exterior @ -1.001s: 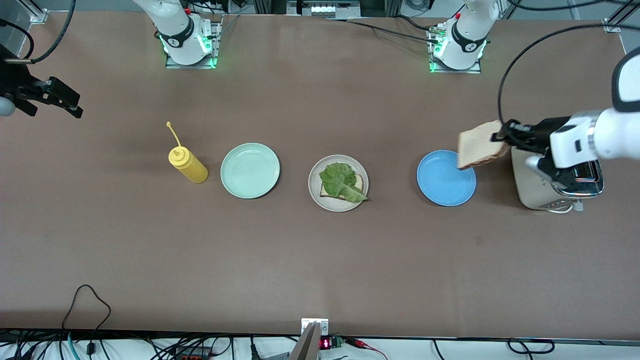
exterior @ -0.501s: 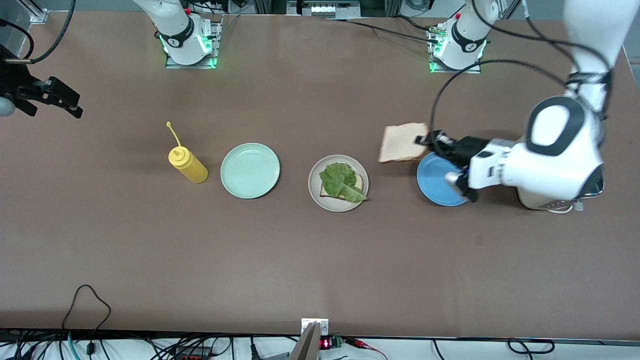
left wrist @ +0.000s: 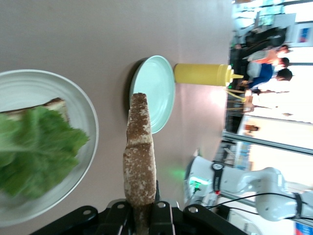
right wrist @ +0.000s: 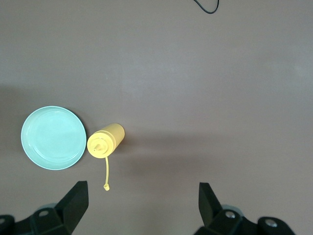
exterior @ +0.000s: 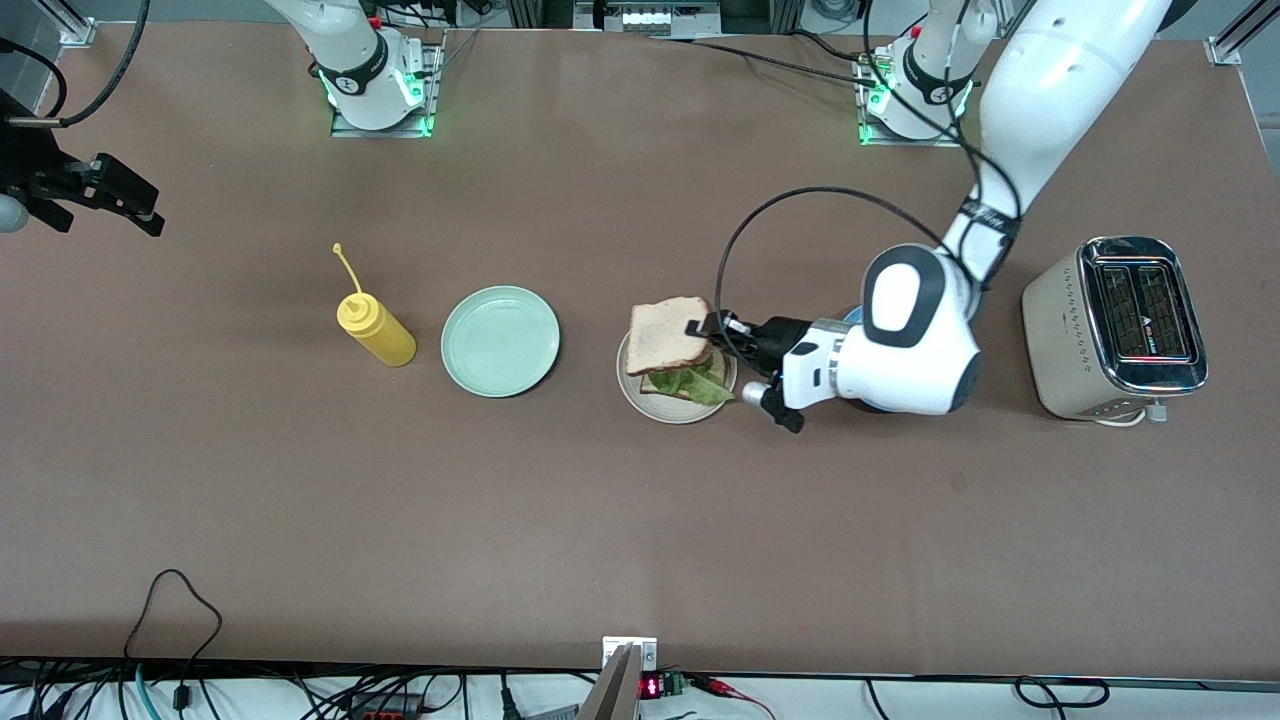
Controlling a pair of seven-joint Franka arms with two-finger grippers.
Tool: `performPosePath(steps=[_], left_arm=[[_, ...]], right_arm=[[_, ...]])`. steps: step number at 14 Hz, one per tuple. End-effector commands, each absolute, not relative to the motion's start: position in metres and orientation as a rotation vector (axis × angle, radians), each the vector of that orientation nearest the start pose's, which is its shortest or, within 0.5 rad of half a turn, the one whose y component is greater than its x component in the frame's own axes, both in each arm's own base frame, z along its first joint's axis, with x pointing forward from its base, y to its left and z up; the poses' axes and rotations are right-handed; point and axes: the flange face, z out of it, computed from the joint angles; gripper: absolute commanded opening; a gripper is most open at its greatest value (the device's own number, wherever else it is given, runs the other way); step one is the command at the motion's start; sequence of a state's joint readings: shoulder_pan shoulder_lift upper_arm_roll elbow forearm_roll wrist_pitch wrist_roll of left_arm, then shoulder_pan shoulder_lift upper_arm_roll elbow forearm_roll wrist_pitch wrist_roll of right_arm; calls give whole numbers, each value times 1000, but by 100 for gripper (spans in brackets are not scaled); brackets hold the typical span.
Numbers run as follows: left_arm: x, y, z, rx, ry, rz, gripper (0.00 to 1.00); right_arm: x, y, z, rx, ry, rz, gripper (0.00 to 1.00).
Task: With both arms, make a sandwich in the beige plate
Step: 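Lower the toast onto the lettuce and open the left gripper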
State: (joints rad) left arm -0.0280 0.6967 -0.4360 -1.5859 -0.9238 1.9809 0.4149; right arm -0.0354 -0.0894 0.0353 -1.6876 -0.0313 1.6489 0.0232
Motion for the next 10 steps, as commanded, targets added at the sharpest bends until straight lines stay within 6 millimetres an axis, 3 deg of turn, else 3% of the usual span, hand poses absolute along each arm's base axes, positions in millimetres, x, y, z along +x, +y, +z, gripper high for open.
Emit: performPosePath(steps=[1, 5, 10], left_arm=[[608, -304, 243, 1945, -262, -298, 0], [602, -297, 195, 1911, -266, -310, 0], [599, -289, 178, 1916, -266, -315, 0]], right_arm=[[529, -3, 631, -3178, 37, -83, 100], [529, -3, 631, -3178, 44, -81, 100], [529, -2, 631, -3178, 42, -81, 100]])
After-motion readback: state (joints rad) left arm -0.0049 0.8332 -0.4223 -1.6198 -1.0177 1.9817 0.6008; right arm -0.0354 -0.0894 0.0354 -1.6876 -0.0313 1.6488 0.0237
